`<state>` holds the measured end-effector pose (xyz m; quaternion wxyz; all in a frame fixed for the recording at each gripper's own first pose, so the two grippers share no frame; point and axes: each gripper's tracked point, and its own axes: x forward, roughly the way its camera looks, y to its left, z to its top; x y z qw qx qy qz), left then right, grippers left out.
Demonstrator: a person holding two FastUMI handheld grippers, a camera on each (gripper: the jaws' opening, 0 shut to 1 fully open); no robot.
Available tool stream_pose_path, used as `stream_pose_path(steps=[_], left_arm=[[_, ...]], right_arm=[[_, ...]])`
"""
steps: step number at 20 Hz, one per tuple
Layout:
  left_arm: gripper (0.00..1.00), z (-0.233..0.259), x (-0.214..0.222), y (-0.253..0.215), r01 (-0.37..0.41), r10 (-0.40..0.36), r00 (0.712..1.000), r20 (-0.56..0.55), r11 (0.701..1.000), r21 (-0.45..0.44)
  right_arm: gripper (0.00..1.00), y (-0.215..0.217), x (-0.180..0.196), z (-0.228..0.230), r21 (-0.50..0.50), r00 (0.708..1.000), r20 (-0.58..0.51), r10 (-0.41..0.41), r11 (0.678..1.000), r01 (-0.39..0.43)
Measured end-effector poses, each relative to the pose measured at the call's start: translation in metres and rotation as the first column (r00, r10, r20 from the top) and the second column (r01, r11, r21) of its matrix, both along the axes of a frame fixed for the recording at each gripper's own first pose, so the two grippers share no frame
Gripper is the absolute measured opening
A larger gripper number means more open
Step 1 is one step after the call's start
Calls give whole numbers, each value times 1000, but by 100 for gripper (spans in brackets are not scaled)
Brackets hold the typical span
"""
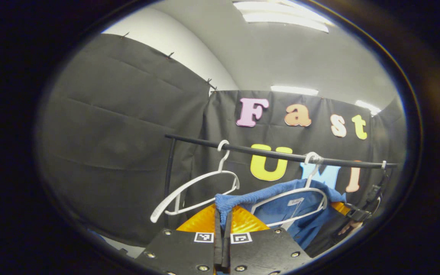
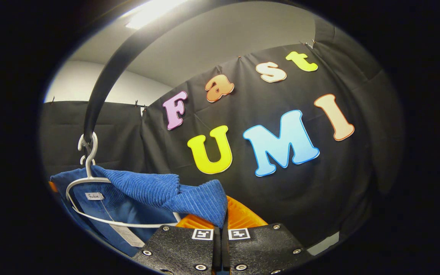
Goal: Grasp the clothes on the hanger with both hands and then place them into the laundry hamper below.
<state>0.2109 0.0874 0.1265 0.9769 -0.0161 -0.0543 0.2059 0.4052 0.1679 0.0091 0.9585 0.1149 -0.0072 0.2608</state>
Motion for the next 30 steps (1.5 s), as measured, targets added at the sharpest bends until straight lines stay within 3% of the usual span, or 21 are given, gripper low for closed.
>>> stream_pose_path(steps=[1,4,7,8,10,11,16,21,26,30], left_arm=[[0,3,-1,5,-10,11,1000,-10,1000,28],[5,12,3,20,-53,56,998,-24,993,102],[5,3,15,30,-39,40,999,-23,998,53],[1,-1,17,34,-23,24,1000,-19,999,23],[5,-7,23,41,20,-20,1000,-7,1000,-22],[1,-11,26,44,41,-41,999,-11,999,-20],[1,-34,39,55,96,-98,995,-31,994,-46],[1,-57,40,52,127,-127,992,-5,991,-43],[1,-78,37,39,93,-93,996,-5,995,19],[1,-98,30,33,105,-105,994,-2,994,-3]], right_arm=[[0,2,1,0,2,1000,10,-3,1000,3],[0,5,1,2,14,999,36,-5,1000,4],[0,6,7,1,4,999,50,-13,1000,12],[0,6,9,1,4,999,47,-12,1000,12],[0,3,10,0,6,998,53,-17,1000,17],[0,3,12,2,11,998,62,-20,1000,19],[0,4,15,0,17,998,68,-16,1000,14],[1,3,14,1,29,997,79,-28,999,26],[1,-6,20,12,18,989,126,-79,997,77],[1,-6,13,10,5,988,136,-72,997,72]])
